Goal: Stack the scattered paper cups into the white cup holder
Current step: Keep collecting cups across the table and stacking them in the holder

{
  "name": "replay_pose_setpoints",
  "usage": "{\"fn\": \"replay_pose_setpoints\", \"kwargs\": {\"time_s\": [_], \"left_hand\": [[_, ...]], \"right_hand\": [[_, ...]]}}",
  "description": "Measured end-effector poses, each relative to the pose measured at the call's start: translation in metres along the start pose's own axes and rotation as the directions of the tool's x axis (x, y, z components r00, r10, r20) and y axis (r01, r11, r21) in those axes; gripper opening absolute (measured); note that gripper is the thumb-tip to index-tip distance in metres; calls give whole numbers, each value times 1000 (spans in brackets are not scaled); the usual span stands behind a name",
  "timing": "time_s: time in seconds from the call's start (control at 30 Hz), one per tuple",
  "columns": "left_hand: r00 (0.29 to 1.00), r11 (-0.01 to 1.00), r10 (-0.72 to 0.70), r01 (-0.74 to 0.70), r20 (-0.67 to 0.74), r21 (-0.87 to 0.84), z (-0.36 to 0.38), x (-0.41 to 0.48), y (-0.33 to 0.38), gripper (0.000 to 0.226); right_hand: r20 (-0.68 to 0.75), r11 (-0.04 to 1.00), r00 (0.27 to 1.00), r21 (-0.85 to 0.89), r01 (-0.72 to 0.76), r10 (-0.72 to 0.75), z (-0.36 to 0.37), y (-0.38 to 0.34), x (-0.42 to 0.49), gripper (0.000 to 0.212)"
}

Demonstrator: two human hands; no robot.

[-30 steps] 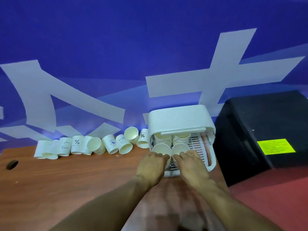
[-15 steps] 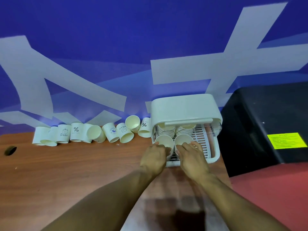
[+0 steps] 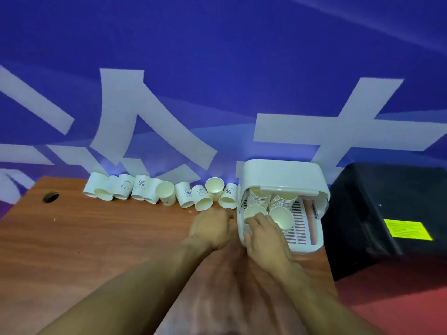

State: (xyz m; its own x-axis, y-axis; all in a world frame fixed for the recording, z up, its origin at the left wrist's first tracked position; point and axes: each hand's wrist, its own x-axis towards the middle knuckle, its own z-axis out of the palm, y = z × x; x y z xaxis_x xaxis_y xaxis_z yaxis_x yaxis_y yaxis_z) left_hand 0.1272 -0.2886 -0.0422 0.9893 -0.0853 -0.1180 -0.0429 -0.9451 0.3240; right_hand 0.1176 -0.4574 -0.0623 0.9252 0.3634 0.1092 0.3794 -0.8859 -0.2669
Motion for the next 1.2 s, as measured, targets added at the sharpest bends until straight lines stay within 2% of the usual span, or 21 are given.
{"fn": "replay_pose_setpoints", "kwargs": {"time_s": [0.13, 0.33, 0.57, 0.73, 0.83, 1.0, 1.2], "left_hand": [[987, 988, -153, 152, 54, 29, -13, -34, -57, 35], [936, 936, -352, 352, -4, 3, -37, -95, -148, 33], [843, 841, -536, 528, -44, -117, -55, -146, -246, 33], [805, 793, -592, 572, -38, -209, -63, -158, -316, 34], [804, 783, -592, 559, -52, -273, -56, -166, -358, 33], [776, 691, -629, 589, 54, -419, -34, -177, -432, 29], [776, 668, -629, 573, 51, -476, -36, -145, -505, 21]], "right_hand": [[126, 995, 987, -10, 98, -96, -1, -45, -1, 34], [147, 970, 959, 54, 238, -244, 6, -120, 15, 39], [177, 939, 923, 83, 333, -342, 32, -212, 44, 39], [255, 934, 899, 83, 346, -356, 65, -274, 68, 39], [321, 950, 894, 94, 299, -313, 96, -306, 82, 38], [467, 969, 850, 101, 223, -245, 152, -358, 96, 41], [493, 987, 855, 98, 128, -160, 183, -404, 136, 40]]}}
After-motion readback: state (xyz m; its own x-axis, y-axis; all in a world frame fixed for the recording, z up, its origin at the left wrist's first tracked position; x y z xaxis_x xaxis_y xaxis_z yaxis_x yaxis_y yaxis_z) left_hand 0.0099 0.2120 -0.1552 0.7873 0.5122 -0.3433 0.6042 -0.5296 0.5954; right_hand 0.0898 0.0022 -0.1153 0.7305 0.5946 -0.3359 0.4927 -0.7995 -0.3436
